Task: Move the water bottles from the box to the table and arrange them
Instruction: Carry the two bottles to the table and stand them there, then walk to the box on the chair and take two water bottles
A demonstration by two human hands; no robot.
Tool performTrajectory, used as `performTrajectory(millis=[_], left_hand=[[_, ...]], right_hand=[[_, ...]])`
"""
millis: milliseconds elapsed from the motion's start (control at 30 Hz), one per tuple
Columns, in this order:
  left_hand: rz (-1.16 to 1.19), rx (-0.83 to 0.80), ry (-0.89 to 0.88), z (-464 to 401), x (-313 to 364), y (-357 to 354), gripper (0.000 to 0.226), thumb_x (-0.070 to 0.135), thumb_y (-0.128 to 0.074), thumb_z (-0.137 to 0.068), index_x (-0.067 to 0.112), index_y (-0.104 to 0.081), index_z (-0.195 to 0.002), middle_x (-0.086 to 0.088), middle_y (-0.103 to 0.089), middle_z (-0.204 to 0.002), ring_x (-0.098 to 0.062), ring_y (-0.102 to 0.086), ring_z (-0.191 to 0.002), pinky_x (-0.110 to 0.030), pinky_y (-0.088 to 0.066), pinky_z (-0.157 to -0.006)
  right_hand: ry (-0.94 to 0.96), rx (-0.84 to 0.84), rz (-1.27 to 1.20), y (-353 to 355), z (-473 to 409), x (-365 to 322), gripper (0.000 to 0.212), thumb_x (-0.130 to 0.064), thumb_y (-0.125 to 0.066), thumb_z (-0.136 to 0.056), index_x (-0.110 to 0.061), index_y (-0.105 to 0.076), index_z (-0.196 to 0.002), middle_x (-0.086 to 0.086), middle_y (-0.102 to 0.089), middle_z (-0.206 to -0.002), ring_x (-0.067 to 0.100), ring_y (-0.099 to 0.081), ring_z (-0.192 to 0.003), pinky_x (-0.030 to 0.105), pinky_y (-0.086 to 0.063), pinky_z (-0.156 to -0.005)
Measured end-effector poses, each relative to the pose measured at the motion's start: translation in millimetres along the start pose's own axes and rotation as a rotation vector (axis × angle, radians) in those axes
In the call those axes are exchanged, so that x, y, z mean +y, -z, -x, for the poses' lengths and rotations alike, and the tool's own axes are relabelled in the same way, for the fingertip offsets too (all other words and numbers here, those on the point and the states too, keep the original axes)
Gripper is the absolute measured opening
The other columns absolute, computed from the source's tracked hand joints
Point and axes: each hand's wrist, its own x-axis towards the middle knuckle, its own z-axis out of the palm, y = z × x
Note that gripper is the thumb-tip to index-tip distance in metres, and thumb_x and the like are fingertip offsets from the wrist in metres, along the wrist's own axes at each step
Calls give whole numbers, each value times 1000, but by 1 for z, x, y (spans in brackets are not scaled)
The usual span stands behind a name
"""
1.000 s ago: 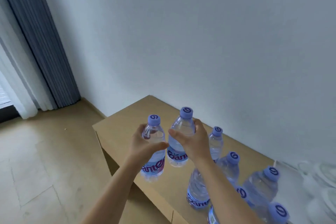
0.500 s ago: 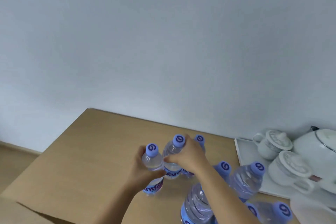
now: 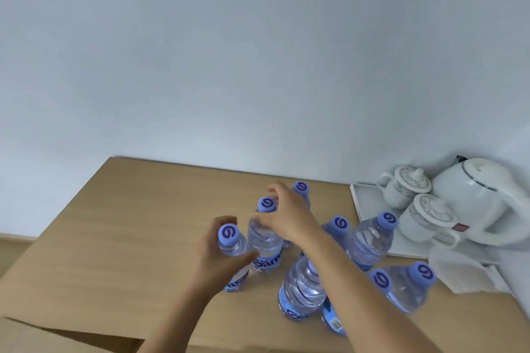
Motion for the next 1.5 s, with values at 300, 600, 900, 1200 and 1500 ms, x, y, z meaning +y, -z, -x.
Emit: performTrajectory(millis=[300, 600, 900, 1200, 1500], left_hand=[[-291, 202, -391, 56, 89, -45, 49, 7, -79, -70, 11, -58, -114, 1, -47, -124, -7, -48, -107, -8, -29, -84], [-275, -346, -764, 207, 160, -225, 36, 8, -79, -71, 5, -65, -103, -7, -59, -116, -24, -51, -118, -28, -36, -97], [-331, -910, -1008, 346, 177, -393, 39, 30, -69, -82, 19, -59, -117, 10, -54, -120, -10, -44, -120, -11, -27, -90], [-349, -1248, -1203, 446, 200, -545, 35, 37, -64, -85, 25, -55, -117, 12, -54, -124, -8, -45, -119, -16, -32, -89], [-446, -1407, -1220, 475, 260, -737, 46, 44, -61, -86, 27, -49, -127, 8, -49, -135, -11, -48, -122, -21, -40, -95]], right_hand=[[116, 191, -309, 71, 113, 45, 38, -33, -68, -83, -25, -53, -117, -21, -55, -105, -3, -54, -102, 11, -42, -84], [-215, 518, -365, 141, 327, 196, 26, -36, -66, -84, -24, -58, -106, -16, -61, -99, -3, -58, -93, 9, -45, -78], [-622, 893, -286, 176, 531, 308, 38, -46, -59, -86, -25, -55, -118, -20, -52, -104, -3, -51, -99, 8, -36, -77], [-954, 1095, -343, 215, 661, 373, 31, -38, -54, -92, -20, -52, -117, -5, -58, -114, 8, -55, -96, 19, -44, -81], [-1105, 1139, -202, 327, 688, 503, 45, -43, -53, -91, -22, -45, -130, -5, -49, -134, 14, -48, -120, 25, -40, -98]])
